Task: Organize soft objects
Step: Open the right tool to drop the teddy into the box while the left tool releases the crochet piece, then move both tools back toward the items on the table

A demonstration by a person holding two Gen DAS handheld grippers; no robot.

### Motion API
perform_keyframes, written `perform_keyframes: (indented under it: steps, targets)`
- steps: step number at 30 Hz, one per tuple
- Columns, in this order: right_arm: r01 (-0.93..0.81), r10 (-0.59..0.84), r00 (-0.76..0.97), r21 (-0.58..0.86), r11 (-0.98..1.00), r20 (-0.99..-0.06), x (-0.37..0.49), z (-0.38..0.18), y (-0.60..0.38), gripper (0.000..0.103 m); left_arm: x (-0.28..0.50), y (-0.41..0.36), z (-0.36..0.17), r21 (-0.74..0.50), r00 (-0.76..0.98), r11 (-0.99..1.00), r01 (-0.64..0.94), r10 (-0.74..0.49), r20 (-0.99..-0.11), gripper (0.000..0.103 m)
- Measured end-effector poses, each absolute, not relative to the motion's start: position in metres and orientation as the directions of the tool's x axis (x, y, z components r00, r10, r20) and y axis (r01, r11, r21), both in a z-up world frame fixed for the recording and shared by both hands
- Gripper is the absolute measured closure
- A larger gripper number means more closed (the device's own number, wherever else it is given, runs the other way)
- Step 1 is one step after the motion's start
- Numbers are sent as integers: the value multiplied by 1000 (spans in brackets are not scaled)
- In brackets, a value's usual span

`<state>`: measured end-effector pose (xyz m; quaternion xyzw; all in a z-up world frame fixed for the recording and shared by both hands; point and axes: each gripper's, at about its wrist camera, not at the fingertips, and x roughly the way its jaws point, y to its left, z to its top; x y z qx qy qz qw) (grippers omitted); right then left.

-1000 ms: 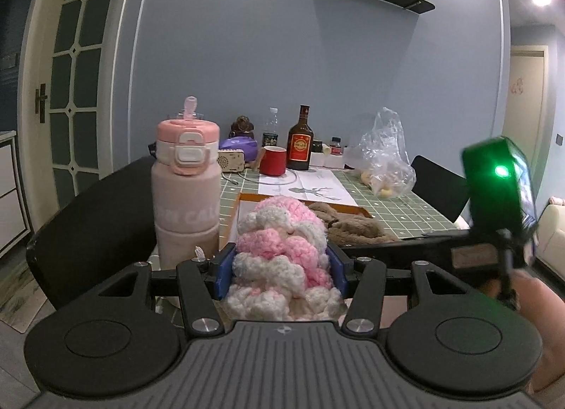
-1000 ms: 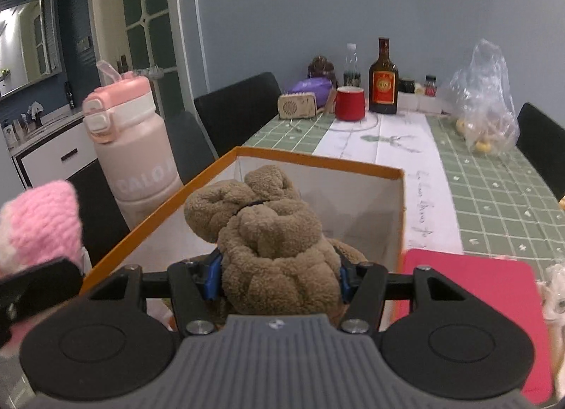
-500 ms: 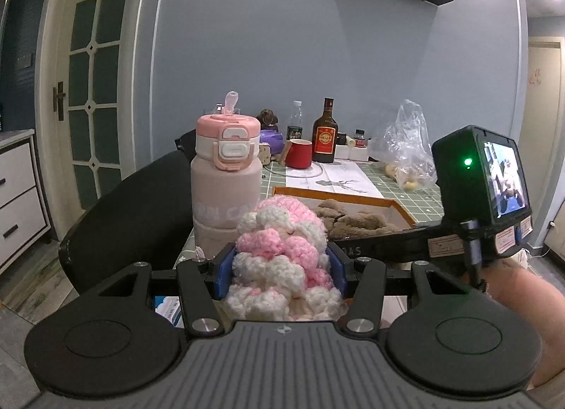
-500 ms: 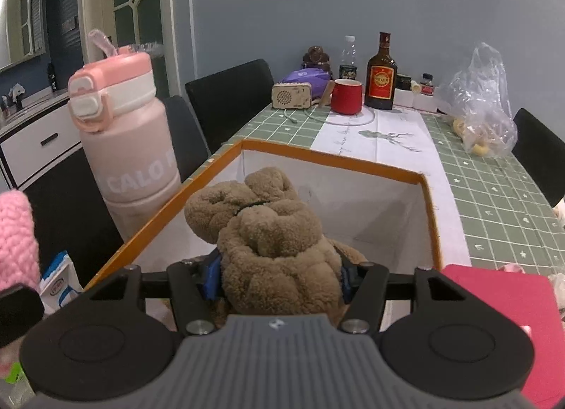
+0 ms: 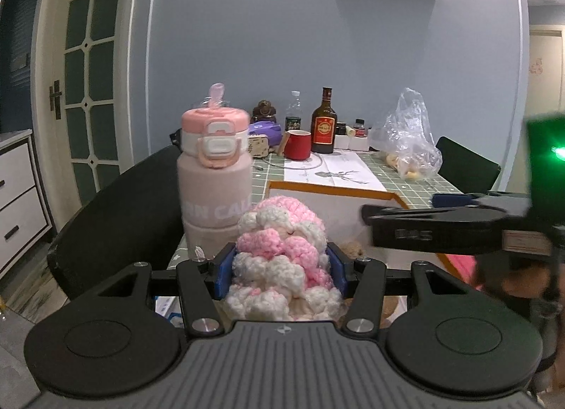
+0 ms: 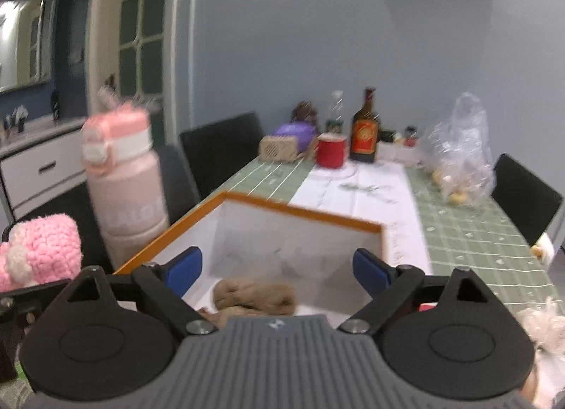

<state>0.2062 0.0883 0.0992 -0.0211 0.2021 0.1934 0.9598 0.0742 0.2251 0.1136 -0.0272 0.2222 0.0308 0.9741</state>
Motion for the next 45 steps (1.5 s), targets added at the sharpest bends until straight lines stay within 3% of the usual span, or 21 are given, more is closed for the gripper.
perform_keyframes:
  steps: [3, 8, 14, 21, 23, 24, 25, 28, 31, 36, 45]
  targets:
    - [-383, 379, 867, 52, 922, -325, 199, 98, 58, 5, 78, 213, 117, -33, 901, 998, -52, 32, -433, 43]
    - [-365, 352, 898, -1, 931, -265, 200, 75, 24, 5, 88, 182, 118, -8, 898, 1000, -13, 8, -439, 43]
    - [-299, 319, 889, 111, 948, -327, 216, 54, 1, 5, 109, 151, 108, 59, 886, 998, -24, 48, -461, 42]
    - [-295, 336, 875, 167, 941, -347, 217, 49, 1, 5, 148, 139, 92, 190, 817, 965, -182, 256, -517, 42]
    - [-287, 309, 887, 115, 951, -344, 215, 47, 7, 5, 152, 139, 90, 206, 813, 958, -198, 278, -512, 39]
    - [-281, 293, 892, 87, 956, -345, 214, 47, 10, 5, 152, 138, 90, 221, 816, 955, -199, 287, -503, 34]
    - [-278, 282, 896, 62, 959, -343, 214, 46, 12, 5, 152, 137, 89, 242, 818, 947, -213, 308, -487, 21]
    - [-291, 289, 894, 44, 956, -344, 212, 46, 15, 5, 147, 132, 87, 292, 824, 918, -270, 376, -423, 5]
    - [-299, 301, 891, 60, 952, -341, 210, 48, 14, 5, 138, 128, 90, 327, 837, 910, -254, 377, -397, 2]
    - [-307, 313, 883, 74, 949, -350, 209, 48, 12, 5, 130, 131, 100, 274, 841, 932, -238, 338, -423, 2]
    - [-299, 317, 889, 105, 948, -331, 206, 55, 5, 5, 88, 135, 123, 126, 897, 970, -209, 242, -371, 2]
